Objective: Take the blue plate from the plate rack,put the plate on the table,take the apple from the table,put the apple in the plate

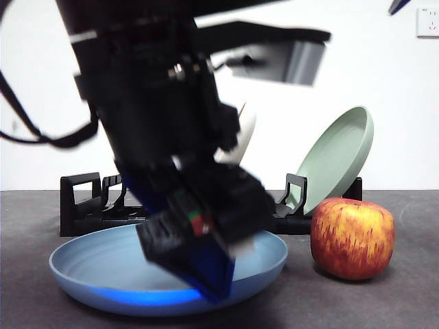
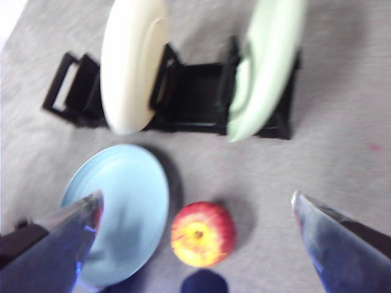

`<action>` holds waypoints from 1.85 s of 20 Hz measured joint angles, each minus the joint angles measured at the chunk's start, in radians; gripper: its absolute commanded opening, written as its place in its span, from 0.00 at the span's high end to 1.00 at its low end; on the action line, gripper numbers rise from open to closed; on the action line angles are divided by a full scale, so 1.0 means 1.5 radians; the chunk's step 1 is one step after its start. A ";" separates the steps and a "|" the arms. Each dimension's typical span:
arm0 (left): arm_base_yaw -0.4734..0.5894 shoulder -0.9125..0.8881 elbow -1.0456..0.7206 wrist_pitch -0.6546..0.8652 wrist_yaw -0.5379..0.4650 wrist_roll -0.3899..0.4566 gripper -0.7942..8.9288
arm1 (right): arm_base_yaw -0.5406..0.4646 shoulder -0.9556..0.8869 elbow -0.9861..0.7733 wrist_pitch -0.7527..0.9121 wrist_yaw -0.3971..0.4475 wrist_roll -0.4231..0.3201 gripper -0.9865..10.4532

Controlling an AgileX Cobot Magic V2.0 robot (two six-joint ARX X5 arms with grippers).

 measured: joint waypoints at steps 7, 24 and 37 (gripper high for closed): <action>0.002 -0.199 0.155 -0.083 -0.091 -0.048 0.56 | 0.154 0.061 0.000 -0.002 0.053 0.007 0.25; 0.065 -0.502 0.330 -0.231 -0.299 -0.055 0.56 | 0.278 0.451 0.000 0.032 0.206 0.013 0.78; 0.066 -0.500 0.330 -0.257 -0.301 -0.055 0.56 | 0.354 0.344 0.106 0.015 0.206 0.045 0.92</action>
